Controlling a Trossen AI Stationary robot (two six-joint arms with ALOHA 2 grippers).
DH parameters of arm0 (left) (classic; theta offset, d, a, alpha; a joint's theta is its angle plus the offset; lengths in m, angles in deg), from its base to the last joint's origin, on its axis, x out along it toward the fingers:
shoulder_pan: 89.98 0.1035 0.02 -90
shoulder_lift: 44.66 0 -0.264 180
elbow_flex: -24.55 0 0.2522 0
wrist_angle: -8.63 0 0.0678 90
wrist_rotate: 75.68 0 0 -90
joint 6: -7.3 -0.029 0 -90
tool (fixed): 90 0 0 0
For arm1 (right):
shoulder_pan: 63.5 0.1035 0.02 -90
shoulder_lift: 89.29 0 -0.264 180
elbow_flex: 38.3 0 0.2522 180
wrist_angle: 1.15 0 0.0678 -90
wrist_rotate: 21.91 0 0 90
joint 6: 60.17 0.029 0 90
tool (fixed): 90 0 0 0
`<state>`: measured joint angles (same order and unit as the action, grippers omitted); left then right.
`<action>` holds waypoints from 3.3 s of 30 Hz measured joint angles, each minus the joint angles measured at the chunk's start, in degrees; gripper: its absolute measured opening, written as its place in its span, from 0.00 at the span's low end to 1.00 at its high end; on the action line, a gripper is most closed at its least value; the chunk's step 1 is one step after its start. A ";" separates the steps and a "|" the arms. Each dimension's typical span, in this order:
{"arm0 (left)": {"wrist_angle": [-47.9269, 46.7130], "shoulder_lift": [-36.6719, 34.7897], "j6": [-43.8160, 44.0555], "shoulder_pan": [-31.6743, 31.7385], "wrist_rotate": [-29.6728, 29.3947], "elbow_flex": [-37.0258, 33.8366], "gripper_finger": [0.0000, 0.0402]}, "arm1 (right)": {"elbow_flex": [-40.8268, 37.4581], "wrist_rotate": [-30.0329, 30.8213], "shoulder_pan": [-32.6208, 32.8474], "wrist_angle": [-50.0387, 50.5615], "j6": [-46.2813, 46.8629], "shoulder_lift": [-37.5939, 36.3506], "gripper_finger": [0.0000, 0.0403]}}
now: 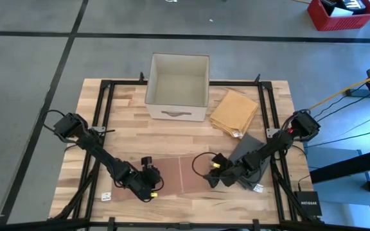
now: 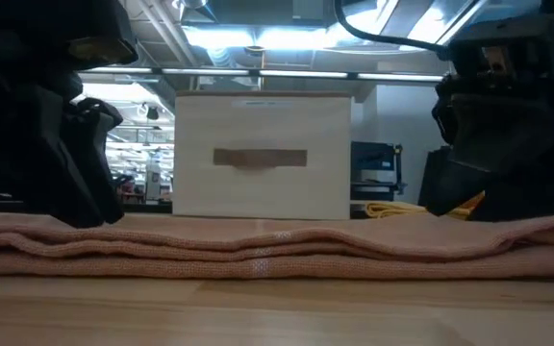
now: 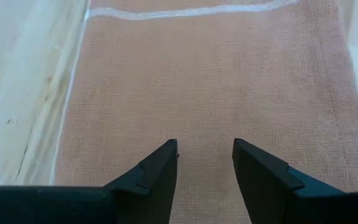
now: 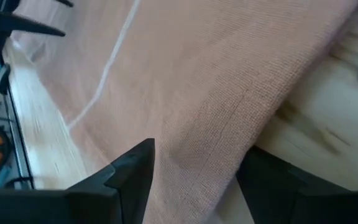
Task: Fold towel
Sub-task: Fold the brown towel
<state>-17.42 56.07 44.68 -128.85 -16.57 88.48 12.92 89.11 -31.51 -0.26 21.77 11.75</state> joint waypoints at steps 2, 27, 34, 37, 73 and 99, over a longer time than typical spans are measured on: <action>0.09 0.02 -0.09 0.26 0.03 0.00 0.36 | -0.10 0.45 0.00 -1.58 -3.51 0.12 0.53; 12.46 5.25 -3.30 7.29 1.73 0.07 0.36 | 1.29 4.50 -0.24 2.90 -13.20 -2.79 0.02; 11.72 5.25 -4.25 6.54 1.55 0.09 0.36 | 6.60 4.44 -0.20 11.51 -13.31 -7.04 0.03; 11.83 5.25 -5.47 6.30 1.61 0.09 0.36 | 9.08 4.30 -0.73 11.53 -15.42 -7.16 0.02; -14.10 -1.61 11.64 1.48 2.26 3.60 0.36 | 13.92 9.57 -5.40 -9.59 -34.45 0.41 0.04; -15.38 -4.15 12.31 1.96 4.16 10.52 0.36 | 24.16 -0.09 -9.62 -12.55 -40.28 7.84 0.03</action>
<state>-32.79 51.92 57.00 -126.89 -12.41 99.00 37.08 89.02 -41.13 -12.81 -18.51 19.60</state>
